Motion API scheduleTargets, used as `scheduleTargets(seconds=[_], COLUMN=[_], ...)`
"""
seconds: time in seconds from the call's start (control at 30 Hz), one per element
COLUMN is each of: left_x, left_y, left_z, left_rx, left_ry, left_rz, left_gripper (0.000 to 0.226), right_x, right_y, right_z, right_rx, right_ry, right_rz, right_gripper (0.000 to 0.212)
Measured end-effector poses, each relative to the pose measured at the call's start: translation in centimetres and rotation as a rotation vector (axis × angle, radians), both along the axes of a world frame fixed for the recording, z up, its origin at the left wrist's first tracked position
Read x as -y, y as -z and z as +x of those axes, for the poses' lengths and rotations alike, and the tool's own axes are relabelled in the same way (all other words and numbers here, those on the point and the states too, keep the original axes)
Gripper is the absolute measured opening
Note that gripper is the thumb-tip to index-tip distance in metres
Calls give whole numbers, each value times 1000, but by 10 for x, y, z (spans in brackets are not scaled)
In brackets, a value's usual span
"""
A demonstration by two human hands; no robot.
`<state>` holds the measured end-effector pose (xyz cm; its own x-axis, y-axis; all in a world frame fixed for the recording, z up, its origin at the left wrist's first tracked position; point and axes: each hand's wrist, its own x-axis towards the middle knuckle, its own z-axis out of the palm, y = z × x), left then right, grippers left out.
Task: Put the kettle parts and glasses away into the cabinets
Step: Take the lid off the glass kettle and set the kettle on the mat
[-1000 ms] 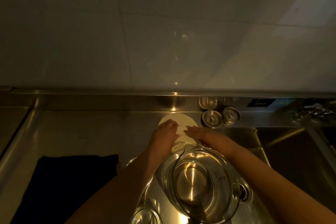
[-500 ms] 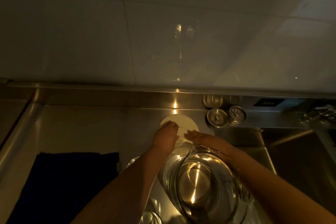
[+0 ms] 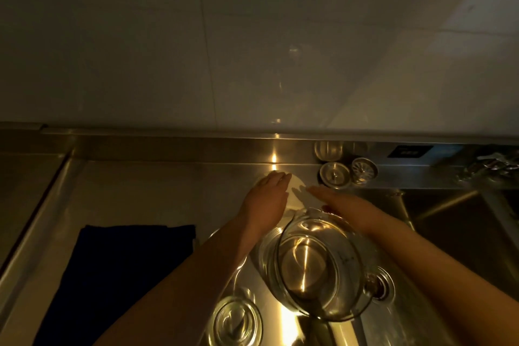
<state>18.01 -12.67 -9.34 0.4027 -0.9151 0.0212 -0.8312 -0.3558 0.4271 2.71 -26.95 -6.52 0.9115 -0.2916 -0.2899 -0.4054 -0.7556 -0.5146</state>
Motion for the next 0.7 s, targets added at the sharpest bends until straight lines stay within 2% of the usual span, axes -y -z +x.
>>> scheduleTargets(seconds=[0.07, 0.13, 0.27, 0.37, 0.47, 0.53, 0.63, 0.7], left_x=[-8, -21, -50, -69, -87, -95, -108, -116], left_y=[-21, -45, -69, -68, -61, -52, -45, -42], left_z=[-11, -26, -65, -87, -103, -112, -123, -129], left_rx=[66, 68, 12, 48, 65, 77, 150, 243], left_ry=[17, 43, 157, 238, 288, 318, 366, 361], left_rz=[-100, -187, -147, -107, -48, 2, 34, 22], left_gripper=[46, 48, 49, 51, 51, 53, 65, 53], right_x=[-6, -12, -41, -71, -103, -122, -150, -162], right_y=[-22, -40, -55, -52, -43, -35, -22, -12], right_z=[-10, -22, -56, -83, -109, -124, -136, -140], right_rx=[-73, -37, 111, 181, 156, 154, 208, 262], right_ry=[44, 80, 164, 100, 117, 145, 151, 161], right_rz=[-16, -188, -277, -311, -324, -309, -320, -377], right_gripper=[46, 56, 63, 55, 49, 59, 71, 64])
